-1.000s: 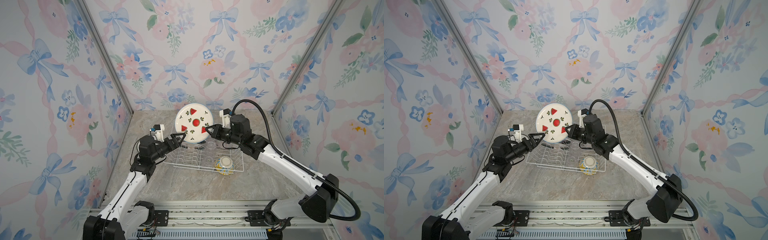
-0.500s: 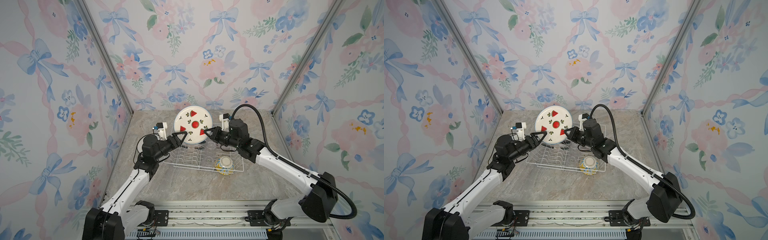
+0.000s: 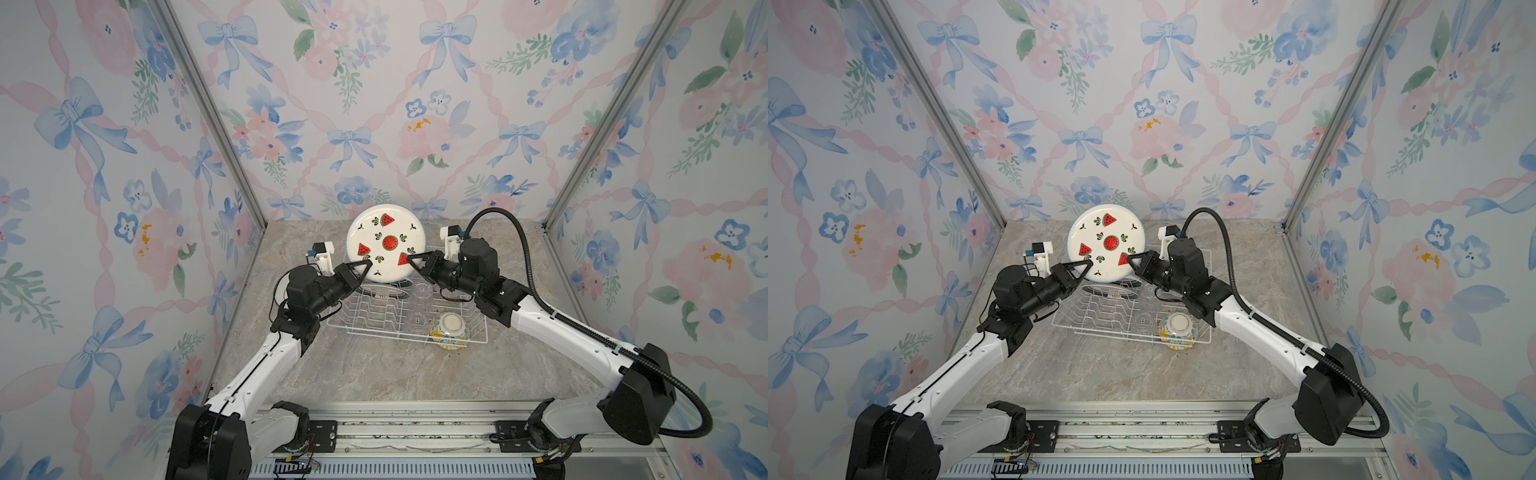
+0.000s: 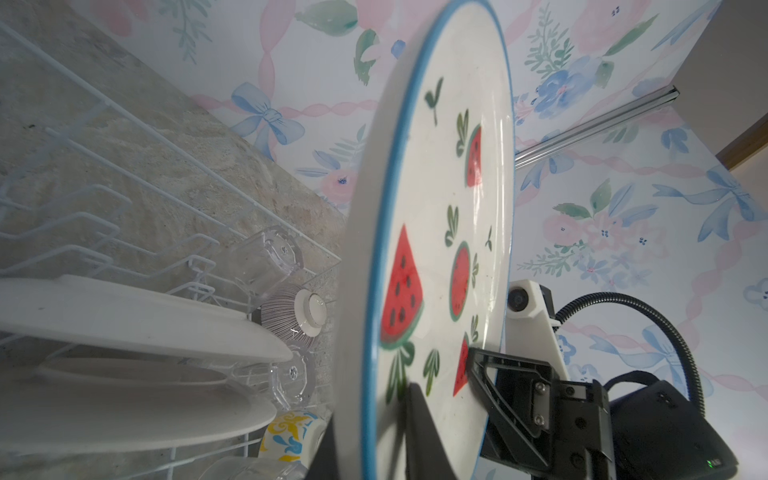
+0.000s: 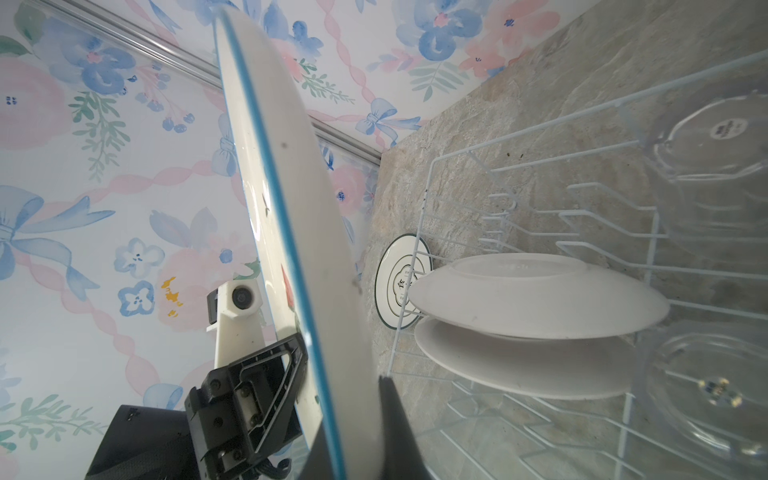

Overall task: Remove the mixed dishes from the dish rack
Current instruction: 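Close the left gripper on the plate rim while the right gripper opens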

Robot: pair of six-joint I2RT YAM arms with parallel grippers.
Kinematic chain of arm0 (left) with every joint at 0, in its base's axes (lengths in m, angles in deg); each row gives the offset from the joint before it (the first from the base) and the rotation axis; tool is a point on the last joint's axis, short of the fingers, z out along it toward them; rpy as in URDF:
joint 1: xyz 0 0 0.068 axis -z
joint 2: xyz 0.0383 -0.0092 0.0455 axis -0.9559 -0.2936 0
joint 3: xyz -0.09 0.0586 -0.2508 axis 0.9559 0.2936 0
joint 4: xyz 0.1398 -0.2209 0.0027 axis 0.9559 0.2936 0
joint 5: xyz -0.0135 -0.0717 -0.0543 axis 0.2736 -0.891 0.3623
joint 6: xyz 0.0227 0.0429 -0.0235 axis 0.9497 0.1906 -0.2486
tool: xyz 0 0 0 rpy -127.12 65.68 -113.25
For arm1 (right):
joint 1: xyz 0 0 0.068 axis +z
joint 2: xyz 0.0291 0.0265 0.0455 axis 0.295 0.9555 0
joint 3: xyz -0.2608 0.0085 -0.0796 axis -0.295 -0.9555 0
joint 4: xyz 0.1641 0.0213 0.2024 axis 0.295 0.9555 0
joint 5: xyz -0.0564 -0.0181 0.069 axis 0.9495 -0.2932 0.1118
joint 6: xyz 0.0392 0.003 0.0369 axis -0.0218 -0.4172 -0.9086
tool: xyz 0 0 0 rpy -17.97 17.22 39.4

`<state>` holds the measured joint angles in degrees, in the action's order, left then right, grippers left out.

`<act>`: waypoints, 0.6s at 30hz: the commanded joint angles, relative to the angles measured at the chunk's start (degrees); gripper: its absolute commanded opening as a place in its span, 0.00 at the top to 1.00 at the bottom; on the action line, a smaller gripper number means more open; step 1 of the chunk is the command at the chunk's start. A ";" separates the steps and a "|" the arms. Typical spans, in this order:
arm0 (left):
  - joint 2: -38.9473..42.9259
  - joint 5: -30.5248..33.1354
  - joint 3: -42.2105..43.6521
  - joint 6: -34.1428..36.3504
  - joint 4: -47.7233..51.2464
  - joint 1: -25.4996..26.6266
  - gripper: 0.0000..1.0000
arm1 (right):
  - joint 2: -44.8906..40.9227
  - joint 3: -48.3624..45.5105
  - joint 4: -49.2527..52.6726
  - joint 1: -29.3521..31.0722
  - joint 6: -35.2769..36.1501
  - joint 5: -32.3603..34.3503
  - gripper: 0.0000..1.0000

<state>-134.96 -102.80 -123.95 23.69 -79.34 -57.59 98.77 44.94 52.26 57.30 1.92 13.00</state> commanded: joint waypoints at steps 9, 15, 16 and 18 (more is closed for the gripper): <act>-2.08 -0.78 -1.71 6.27 -1.22 0.98 1.00 | -1.82 1.77 -3.80 1.44 2.58 0.23 0.88; -3.13 -0.64 -2.69 6.84 -0.98 0.96 1.00 | -2.80 2.16 -1.28 1.09 5.74 0.94 0.41; -3.30 -0.67 -2.74 7.03 -0.87 1.01 1.00 | -2.98 2.17 -0.88 0.99 6.33 1.09 0.35; -3.62 -0.57 -2.74 7.34 -0.70 0.90 1.00 | -3.24 2.25 -0.09 0.75 7.24 1.46 0.27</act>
<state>-137.93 -103.57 -125.13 26.21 -80.37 -56.87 98.66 44.94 55.83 57.69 6.03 14.48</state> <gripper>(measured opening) 0.121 0.711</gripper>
